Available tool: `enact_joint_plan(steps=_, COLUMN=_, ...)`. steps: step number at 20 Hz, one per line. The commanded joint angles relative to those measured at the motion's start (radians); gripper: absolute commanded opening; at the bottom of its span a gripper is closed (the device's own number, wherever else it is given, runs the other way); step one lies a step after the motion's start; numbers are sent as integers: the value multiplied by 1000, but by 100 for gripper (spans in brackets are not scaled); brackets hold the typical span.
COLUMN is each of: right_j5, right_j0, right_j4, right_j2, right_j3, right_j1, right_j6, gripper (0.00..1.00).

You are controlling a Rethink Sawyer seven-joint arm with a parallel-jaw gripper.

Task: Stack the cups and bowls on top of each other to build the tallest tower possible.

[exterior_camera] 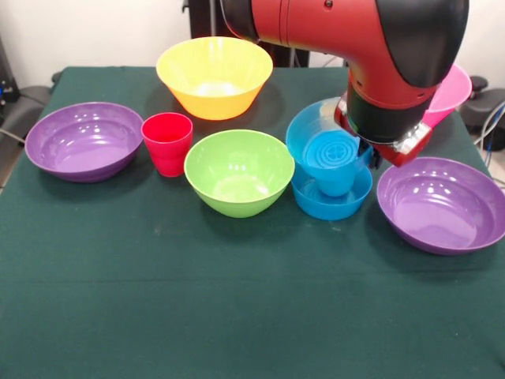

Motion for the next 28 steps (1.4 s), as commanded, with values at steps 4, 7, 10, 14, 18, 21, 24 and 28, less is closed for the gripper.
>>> enact_joint_plan(steps=4, right_j5=70, right_j0=11, right_j4=-23, right_j2=62, right_j3=10, right_j1=8, right_j6=193, gripper=0)
enact_joint_plan(steps=7, right_j5=70, right_j0=-1, right_j4=-27, right_j2=62, right_j3=-15, right_j1=26, right_j6=186, gripper=0)
enact_joint_plan(steps=10, right_j5=55, right_j0=0, right_j4=-31, right_j2=58, right_j3=5, right_j1=13, right_j6=174, gripper=0)
enact_joint_plan(steps=14, right_j5=33, right_j0=-12, right_j4=-35, right_j2=57, right_j3=-8, right_j1=19, right_j6=157, gripper=0)
enact_joint_plan(steps=18, right_j5=88, right_j0=-8, right_j4=-46, right_j2=39, right_j3=0, right_j1=-6, right_j6=165, gripper=0)
enact_joint_plan(steps=21, right_j5=79, right_j0=-6, right_j4=-61, right_j2=22, right_j3=67, right_j1=-49, right_j6=143, gripper=0)
enact_joint_plan(steps=24, right_j5=19, right_j0=1, right_j4=-71, right_j2=12, right_j3=145, right_j1=-90, right_j6=111, gripper=0)
enact_joint_plan(steps=28, right_j5=-7, right_j0=6, right_j4=-76, right_j2=9, right_j3=191, right_j1=-110, right_j6=101, gripper=0)
